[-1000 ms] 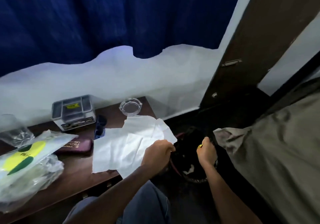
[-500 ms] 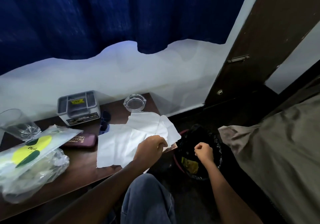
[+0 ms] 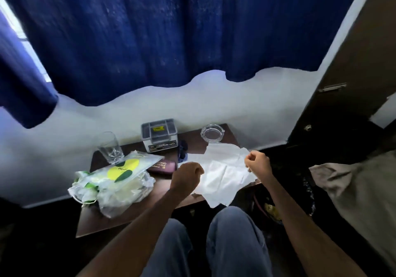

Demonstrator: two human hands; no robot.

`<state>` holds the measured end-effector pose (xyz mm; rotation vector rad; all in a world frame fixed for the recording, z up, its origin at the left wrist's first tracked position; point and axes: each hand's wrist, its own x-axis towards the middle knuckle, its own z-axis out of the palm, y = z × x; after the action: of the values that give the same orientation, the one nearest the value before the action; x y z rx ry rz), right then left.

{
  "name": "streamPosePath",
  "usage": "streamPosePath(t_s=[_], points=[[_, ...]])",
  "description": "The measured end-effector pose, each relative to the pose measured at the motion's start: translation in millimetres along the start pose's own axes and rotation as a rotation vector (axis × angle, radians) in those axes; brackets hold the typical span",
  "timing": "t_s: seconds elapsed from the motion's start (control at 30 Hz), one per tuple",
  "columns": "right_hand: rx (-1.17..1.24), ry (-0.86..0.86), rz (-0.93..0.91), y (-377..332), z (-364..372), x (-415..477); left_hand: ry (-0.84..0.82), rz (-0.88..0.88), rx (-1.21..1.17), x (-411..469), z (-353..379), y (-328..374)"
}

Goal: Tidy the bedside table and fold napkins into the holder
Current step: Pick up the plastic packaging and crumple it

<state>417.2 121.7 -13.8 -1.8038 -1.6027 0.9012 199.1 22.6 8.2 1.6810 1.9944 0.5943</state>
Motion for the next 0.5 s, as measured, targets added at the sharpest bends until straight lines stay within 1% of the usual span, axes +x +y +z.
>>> streamPosePath(t_s=[0.13,0.33,0.43,0.5], points=[[0.020,-0.090,-0.080,-38.0,30.0,-20.0,0.040,-0.058,-0.008,-23.4,-32.1,-32.2],[0.081,-0.293,-0.160,-90.9,78.1,-60.1,0.162,-0.130,0.022,-58.4,-73.3,-77.4],[0.075,-0.401,-0.178,-110.3,103.9,-76.9,0.273,-0.130,0.053,-74.0,-86.5,-103.3],[0.045,-0.460,-0.208,-120.6,118.8,-87.2,0.405,-0.068,0.133,-82.2,-96.0,-116.9]])
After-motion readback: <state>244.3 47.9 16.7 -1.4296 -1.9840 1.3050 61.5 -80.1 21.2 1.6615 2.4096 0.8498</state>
